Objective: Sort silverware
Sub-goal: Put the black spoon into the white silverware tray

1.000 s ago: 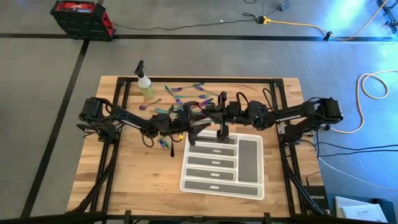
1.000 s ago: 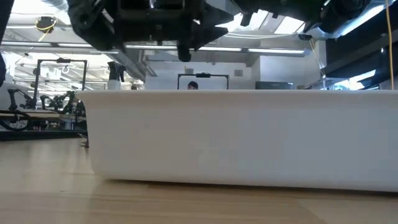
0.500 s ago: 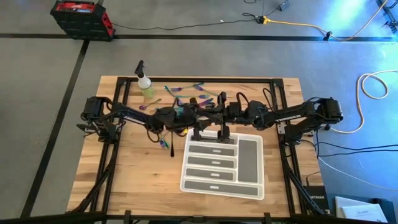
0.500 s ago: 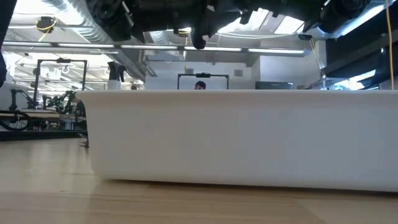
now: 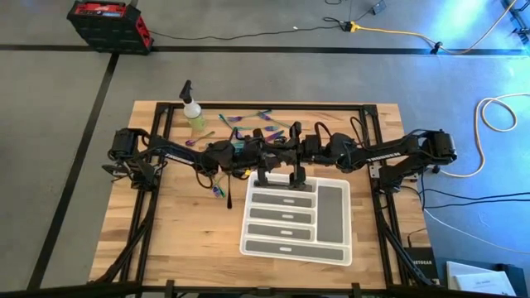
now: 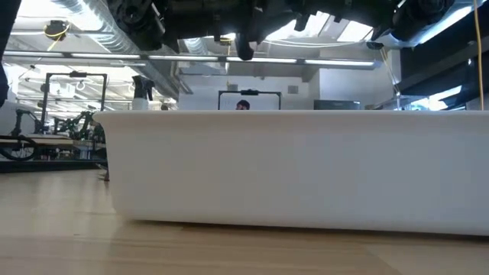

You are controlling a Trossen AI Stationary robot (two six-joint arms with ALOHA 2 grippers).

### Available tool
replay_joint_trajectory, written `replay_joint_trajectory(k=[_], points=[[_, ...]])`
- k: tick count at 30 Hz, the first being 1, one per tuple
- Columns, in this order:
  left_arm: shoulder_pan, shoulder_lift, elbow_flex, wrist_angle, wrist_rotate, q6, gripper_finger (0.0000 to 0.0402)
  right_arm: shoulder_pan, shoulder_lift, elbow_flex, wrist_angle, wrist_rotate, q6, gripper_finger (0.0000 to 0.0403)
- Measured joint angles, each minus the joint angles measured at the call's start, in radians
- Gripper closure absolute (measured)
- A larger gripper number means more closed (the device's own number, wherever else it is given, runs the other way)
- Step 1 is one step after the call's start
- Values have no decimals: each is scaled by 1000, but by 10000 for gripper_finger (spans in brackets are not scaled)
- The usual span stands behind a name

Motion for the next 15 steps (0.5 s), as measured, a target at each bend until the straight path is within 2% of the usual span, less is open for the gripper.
replay_joint_trajectory(k=[9, 11, 15], points=[[0, 0, 0, 0, 7, -2, 299, 0, 0, 0, 0, -2, 3, 403], [0, 0, 0, 0, 7, -1, 319, 0, 0, 0, 0, -1, 3, 403], [-1, 0, 0, -1, 12, 21, 387, 0, 0, 0, 0, -1, 14, 402]])
